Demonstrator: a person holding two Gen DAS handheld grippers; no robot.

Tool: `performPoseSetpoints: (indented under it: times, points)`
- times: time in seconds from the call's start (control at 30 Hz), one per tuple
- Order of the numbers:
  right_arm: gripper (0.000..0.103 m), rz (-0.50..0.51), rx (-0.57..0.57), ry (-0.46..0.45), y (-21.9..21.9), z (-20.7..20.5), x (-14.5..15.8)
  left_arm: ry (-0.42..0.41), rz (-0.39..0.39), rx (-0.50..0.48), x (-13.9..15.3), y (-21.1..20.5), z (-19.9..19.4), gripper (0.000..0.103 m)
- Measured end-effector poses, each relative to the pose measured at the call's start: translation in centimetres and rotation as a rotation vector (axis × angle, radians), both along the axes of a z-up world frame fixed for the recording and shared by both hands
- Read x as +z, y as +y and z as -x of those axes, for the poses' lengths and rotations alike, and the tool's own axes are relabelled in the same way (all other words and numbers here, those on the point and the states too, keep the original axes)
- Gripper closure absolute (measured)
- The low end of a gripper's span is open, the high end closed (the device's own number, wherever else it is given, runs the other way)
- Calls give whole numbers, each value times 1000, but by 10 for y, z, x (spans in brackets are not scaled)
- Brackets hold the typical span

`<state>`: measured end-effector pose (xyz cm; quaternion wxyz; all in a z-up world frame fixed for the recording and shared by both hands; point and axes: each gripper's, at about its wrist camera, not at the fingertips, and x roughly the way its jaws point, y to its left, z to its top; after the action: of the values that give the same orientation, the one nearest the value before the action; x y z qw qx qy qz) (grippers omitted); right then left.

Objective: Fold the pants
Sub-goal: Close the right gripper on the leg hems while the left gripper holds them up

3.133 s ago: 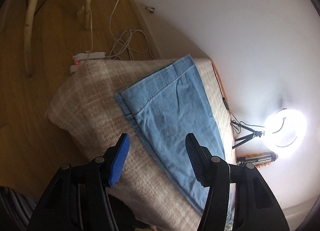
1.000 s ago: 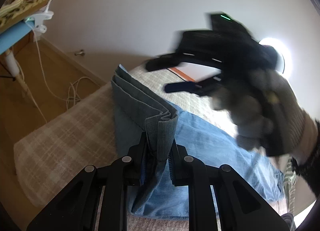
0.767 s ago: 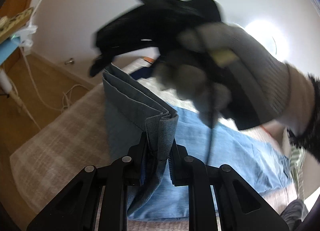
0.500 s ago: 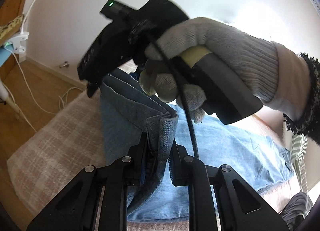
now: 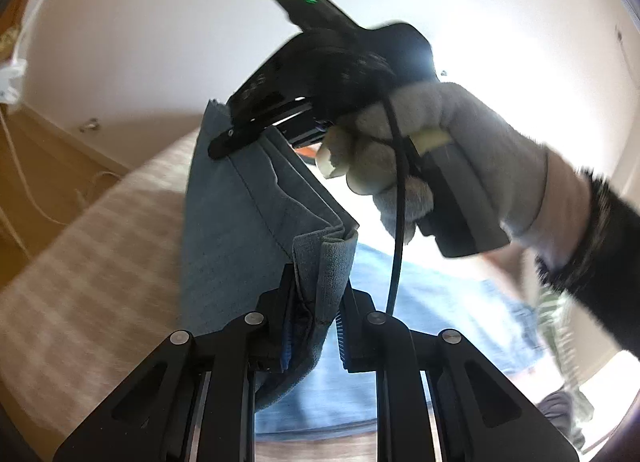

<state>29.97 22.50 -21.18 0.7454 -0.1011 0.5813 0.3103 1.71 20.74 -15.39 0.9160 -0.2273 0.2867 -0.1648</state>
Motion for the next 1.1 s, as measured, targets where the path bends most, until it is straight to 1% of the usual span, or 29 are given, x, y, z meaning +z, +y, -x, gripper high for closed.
performPoseSetpoints:
  times: [0.07, 0.17, 0.27, 0.43, 0.57, 0.67, 0.8, 0.87, 1.0, 1.1]
  points:
    - [97, -37, -40, -7, -21, 0, 11, -11, 6, -25, 7, -10, 0, 88]
    - [97, -100, -102, -8, -51, 6, 32, -23, -5, -63, 18, -24, 1, 88]
    - [97, -134, -136, -26, -82, 10, 45, -36, -30, -103, 29, -39, 3, 88]
    - [97, -193, -221, -50, -137, 24, 63, -57, -47, -166, 48, -66, 2, 88]
    - [97, -211, -271, -70, -174, 32, 71, -67, -64, -219, 59, -94, -1, 88]
    - [97, -229, -313, -74, -205, 39, 75, -67, -80, -258, 60, -115, -2, 88]
    - [97, -222, -347, -92, -247, 48, 83, -59, -78, -307, 55, -152, -2, 88]
    - [97, -217, -366, -100, -265, 52, 86, -56, -78, -329, 55, -161, -2, 88]
    - [97, -215, -410, -117, -302, 62, 90, -60, -83, -382, 65, -190, -4, 88]
    - [97, -209, -443, -121, -332, 69, 91, -57, -79, -422, 64, -210, -5, 88]
